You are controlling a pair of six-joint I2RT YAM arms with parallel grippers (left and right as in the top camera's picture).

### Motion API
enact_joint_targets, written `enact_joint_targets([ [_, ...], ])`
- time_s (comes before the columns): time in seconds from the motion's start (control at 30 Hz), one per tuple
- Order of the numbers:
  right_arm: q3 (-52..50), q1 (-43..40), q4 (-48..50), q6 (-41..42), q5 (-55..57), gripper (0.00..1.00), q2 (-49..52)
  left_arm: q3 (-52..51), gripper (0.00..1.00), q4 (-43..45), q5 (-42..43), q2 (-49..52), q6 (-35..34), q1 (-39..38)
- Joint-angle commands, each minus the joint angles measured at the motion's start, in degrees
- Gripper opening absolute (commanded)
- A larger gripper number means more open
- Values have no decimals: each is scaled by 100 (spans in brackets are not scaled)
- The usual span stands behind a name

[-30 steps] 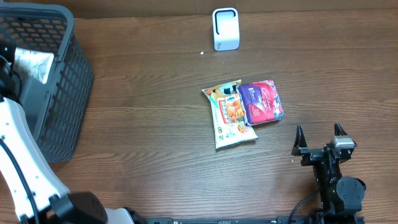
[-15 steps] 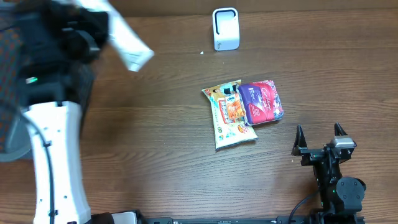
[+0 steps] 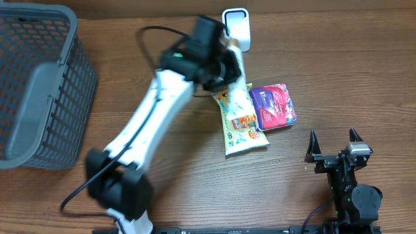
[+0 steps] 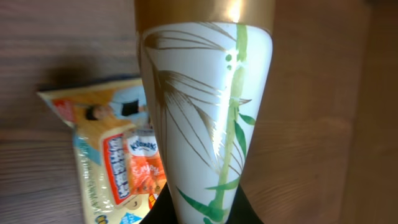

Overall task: Scan the item barcode
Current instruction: 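Lift the Pantene tube out and hold it under the scanner, then release the Pantene tube on the pile and withdraw the left gripper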

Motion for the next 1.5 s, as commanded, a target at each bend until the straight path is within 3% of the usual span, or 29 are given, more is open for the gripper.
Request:
enact_joint_targets([
  [0.0, -59, -13, 33, -26, 55, 100, -57, 109, 5, 151, -44, 402, 105, -367],
  [0.1, -59, -13, 33, -26, 55, 100, -57, 109, 18, 179, -44, 723, 107, -581],
  [0.13, -59, -13, 33, -26, 55, 100, -57, 109, 28, 177, -44, 800, 111, -625],
  [0.2, -59, -13, 33, -26, 55, 100, -57, 109, 65, 179, -44, 896, 236, -686],
  [0.3, -59, -13, 33, -26, 55, 100, -57, 118, 85, 181, -46, 907, 520, -682],
  [0.8, -59, -13, 33, -26, 55, 100, -57, 175, 88, 90, -46, -356, 1110, -251],
  [1.0, -59, -13, 33, -26, 55, 100, -57, 175, 94, -166, -66, -1161, 1464, -116],
  [1.1, -59, -11, 33, -26, 55, 100, -57, 175, 100, -511, -256, -1574, 1480, -4],
  [1.47, -59, -11, 33, -26, 55, 100, -57, 175, 100, -2704, -2037, -2647, 1447, 382],
])
